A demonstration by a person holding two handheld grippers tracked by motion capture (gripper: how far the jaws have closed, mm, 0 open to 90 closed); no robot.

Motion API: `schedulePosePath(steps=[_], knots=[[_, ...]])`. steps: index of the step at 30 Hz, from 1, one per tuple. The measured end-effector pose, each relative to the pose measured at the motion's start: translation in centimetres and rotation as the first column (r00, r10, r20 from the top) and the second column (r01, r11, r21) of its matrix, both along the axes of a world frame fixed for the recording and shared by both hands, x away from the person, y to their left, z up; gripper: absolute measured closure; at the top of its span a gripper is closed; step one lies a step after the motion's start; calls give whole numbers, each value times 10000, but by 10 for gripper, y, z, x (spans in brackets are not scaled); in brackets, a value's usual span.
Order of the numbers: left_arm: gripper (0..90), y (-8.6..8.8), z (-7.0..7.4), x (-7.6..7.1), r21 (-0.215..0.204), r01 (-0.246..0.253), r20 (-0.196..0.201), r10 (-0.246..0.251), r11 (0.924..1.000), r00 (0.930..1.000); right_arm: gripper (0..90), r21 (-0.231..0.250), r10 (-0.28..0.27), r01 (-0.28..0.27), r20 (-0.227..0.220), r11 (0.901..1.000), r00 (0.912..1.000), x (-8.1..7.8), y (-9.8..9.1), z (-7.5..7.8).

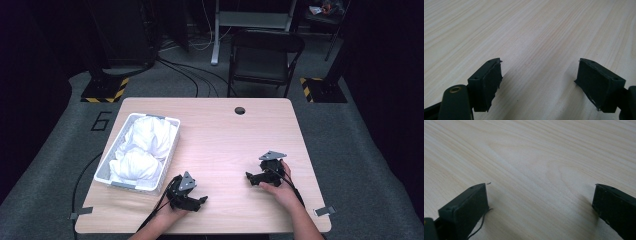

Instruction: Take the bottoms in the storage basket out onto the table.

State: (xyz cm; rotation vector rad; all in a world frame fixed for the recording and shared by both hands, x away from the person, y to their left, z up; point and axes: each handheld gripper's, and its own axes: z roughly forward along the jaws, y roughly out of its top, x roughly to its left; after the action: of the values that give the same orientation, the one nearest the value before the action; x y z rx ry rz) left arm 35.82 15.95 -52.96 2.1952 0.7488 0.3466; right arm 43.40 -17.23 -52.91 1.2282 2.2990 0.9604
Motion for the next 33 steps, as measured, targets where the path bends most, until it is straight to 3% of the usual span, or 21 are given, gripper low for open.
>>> schedulePosePath(steps=[33], knots=[[179,-1,1,0,80,-18,-79,18,10000,10000,0,15,59,-59,6,10000,10000,1,0,0]])
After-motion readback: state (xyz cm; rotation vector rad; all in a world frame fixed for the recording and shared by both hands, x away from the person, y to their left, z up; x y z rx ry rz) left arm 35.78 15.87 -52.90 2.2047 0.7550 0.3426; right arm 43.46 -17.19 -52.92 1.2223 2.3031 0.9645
